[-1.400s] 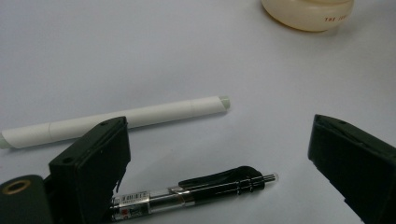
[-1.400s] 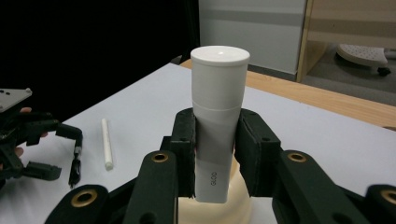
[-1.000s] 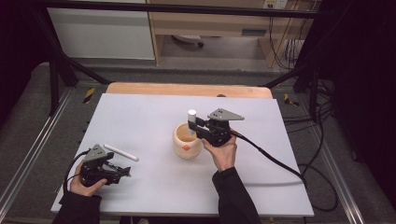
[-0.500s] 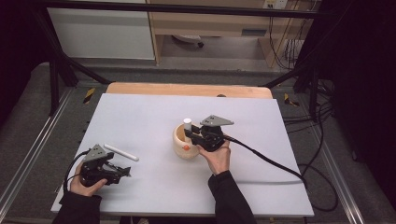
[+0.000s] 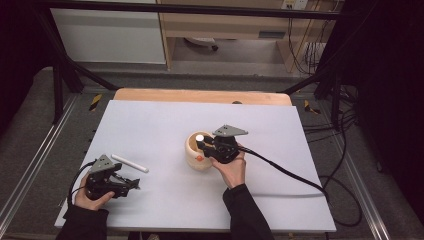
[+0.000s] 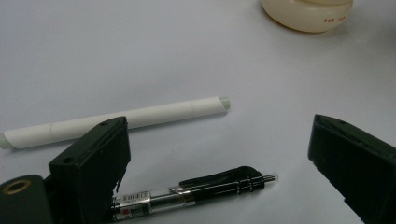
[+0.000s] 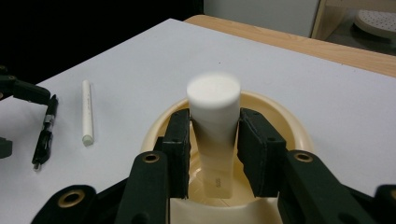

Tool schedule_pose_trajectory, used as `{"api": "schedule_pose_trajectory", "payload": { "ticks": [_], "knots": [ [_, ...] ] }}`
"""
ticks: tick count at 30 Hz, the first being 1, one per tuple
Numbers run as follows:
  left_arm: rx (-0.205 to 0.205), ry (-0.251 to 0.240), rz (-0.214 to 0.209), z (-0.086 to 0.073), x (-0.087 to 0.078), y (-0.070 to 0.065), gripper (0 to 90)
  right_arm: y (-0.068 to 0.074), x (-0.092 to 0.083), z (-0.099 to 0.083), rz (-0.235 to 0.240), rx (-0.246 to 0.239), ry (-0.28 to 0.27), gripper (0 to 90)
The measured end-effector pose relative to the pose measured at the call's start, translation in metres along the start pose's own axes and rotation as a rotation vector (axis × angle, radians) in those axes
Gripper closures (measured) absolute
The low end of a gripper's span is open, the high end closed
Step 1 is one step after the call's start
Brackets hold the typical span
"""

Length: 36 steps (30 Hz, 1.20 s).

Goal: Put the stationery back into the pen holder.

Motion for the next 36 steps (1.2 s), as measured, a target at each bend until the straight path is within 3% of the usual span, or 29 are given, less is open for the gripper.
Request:
{"api": "schedule_pose_trajectory", "payload": {
  "ticks": [3, 6, 7, 10, 14, 19, 25, 36],
  "knots": [
    [0.003, 0.003, 0.001, 0.000, 0.000, 0.000, 5.9, 0.001, -0.004, 0.003, -0.003, -0.007, -0.019, 62.3],
    [0.001, 0.000, 0.001, 0.000, 0.000, 0.000, 5.9, 0.002, -0.013, 0.011, -0.009, -0.013, -0.067, 46.5],
    [0.001, -0.001, 0.001, 0.000, 0.000, 0.000, 5.9, 0.002, -0.013, 0.011, -0.009, -0.013, -0.067, 46.5],
    [0.002, 0.003, 0.001, 0.000, 0.000, 0.000, 6.0, 0.002, -0.020, 0.016, -0.015, -0.026, -0.080, 32.3],
    [0.001, 0.001, 0.001, 0.000, 0.000, 0.000, 5.9, 0.003, -0.031, 0.020, -0.001, -0.050, -0.050, 14.8],
    [-0.007, 0.001, 0.004, 0.001, -0.002, 0.001, 5.9, 0.003, -0.040, 0.021, 0.000, -0.056, -0.002, 7.6],
    [-0.017, -0.001, 0.007, 0.003, -0.006, 0.005, 5.6, -0.006, -0.061, 0.013, -0.006, -0.009, 0.039, 1.8],
    [-0.022, 0.011, 0.016, 0.005, -0.012, 0.011, 5.0, -0.032, -0.099, -0.029, -0.034, 0.033, 0.119, 0.9]
  ]
}}
Point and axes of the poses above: each handheld gripper's, and its own axes: x roughly forward along the jaws, z roughly out of its top, y roughly to its left, the point moved 2 cm from there along x, roughly forward along the jaws, and after that the axes turned 11 degrees about z, right-handed, at the moved point
